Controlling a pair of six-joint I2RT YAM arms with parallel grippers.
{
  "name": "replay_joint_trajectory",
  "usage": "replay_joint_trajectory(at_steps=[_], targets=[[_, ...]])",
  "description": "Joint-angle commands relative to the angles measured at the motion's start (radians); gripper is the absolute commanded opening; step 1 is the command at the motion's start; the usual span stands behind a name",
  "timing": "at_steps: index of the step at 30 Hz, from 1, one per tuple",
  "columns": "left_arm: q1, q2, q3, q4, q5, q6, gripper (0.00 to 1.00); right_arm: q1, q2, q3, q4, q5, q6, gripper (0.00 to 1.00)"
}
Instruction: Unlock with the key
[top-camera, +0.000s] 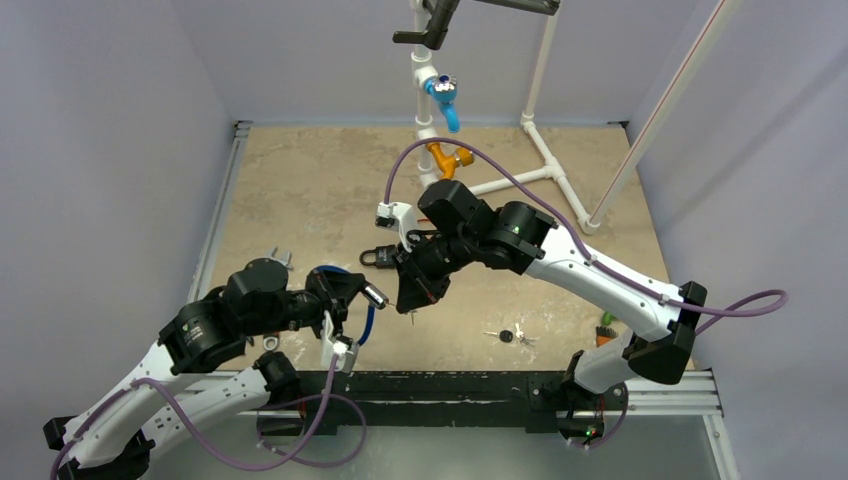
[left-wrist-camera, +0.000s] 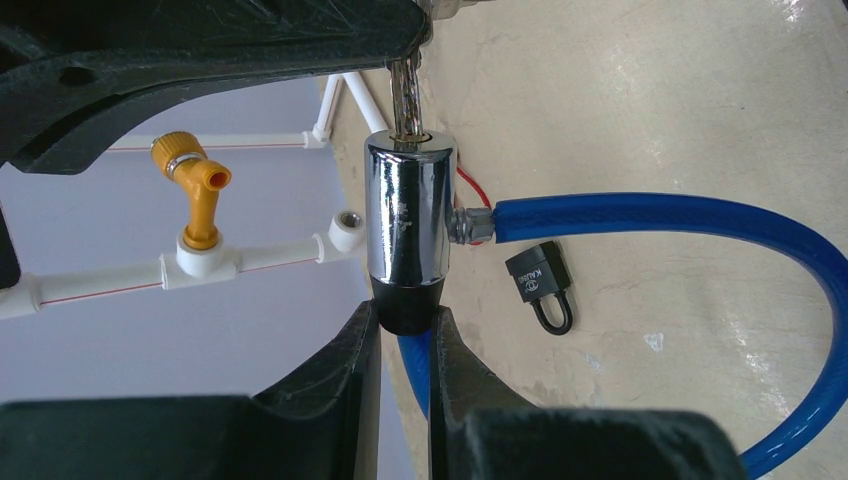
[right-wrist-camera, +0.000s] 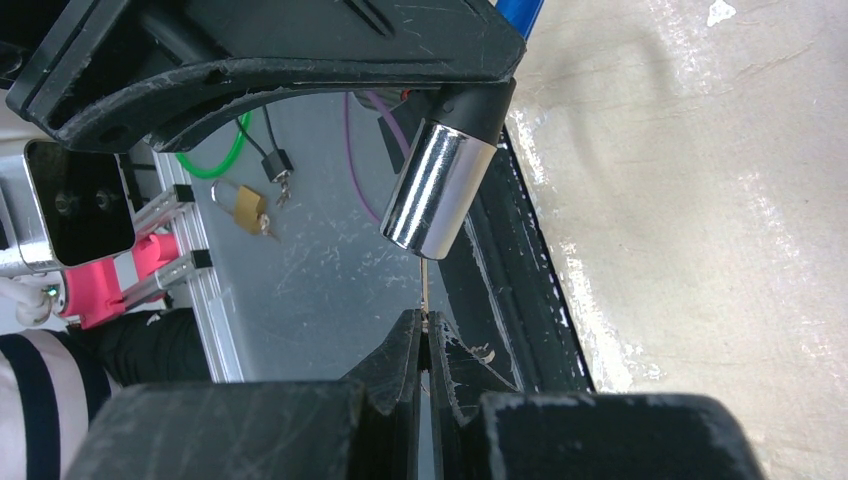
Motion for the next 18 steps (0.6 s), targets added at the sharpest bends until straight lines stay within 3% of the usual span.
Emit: replay_joint_trajectory(at_steps=[1, 18], targets=[[-0.003, -0.012, 0.032, 0.064, 0.03, 0.022, 0.0, -0.002, -0.029, -0.005, 0.049, 0.006, 0.004, 0.0], [-0.002, -0.018, 0.029, 0.063, 0.034, 0.03, 0.0, -0.04, -0.054, -0.054, 0.092, -0.031, 0.016, 0.0]])
